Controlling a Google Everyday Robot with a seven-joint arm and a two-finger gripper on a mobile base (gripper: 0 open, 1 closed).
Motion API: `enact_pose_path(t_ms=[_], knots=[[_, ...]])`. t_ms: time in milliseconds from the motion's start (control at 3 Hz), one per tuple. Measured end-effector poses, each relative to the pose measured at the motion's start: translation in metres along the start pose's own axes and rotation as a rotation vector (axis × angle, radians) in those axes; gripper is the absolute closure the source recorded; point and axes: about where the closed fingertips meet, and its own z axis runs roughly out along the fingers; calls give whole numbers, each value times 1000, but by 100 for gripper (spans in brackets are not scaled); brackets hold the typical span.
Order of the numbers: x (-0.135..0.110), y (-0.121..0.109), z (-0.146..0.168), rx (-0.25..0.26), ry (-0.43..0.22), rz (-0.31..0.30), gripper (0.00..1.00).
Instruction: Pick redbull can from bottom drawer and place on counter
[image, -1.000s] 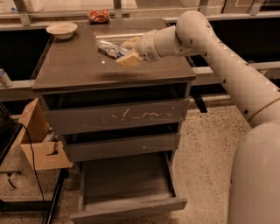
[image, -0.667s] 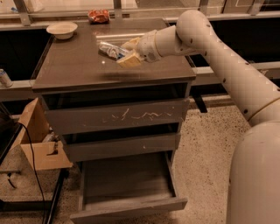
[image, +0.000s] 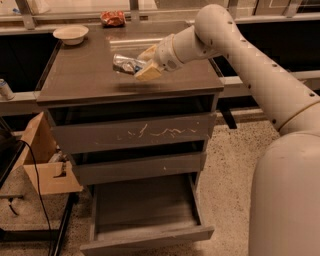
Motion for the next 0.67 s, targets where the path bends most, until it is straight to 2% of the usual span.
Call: enact_pose_path(t_ms=[667], knots=[[14, 6, 4, -27, 49, 7, 100]])
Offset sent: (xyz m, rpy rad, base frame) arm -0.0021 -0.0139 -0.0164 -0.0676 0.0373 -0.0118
